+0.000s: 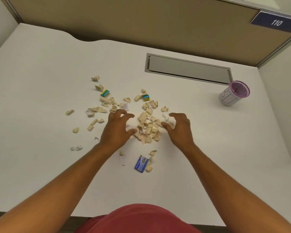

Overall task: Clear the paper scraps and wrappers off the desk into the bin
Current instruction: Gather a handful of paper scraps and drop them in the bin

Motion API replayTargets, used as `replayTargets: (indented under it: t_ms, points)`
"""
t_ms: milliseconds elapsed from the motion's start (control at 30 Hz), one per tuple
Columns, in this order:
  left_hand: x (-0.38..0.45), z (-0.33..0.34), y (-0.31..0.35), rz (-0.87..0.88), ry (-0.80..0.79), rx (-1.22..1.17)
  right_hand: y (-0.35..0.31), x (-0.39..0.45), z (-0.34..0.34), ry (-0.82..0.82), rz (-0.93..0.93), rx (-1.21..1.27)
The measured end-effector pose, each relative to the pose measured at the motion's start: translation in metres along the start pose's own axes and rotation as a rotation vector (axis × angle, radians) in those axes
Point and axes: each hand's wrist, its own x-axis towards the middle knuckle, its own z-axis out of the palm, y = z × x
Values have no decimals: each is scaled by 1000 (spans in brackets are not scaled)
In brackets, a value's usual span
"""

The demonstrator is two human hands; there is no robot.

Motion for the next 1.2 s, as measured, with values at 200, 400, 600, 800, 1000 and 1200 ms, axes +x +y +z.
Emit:
replayTargets:
  t_ms: [200,400,600,800,1000,1200]
  points:
    - [-5,9,-5,24,-211,366,-15,-2,27,-240,13,-179]
    - [3,19,1,225,-242,218,-20,-32,39,-283,-168,-112]
    - [10,5,-4,252,-270,258,-18,-45,27,-125,-27,-150]
    - [29,10,24,347,-384,448,-38,-32,45,-268,0,-423]
    - [31,15,24,348,-341,390,-42,-37,54,-203,-96,-379]
    - [20,23,19,232,-242,181,-42,-40,56,-184,-191,-350]
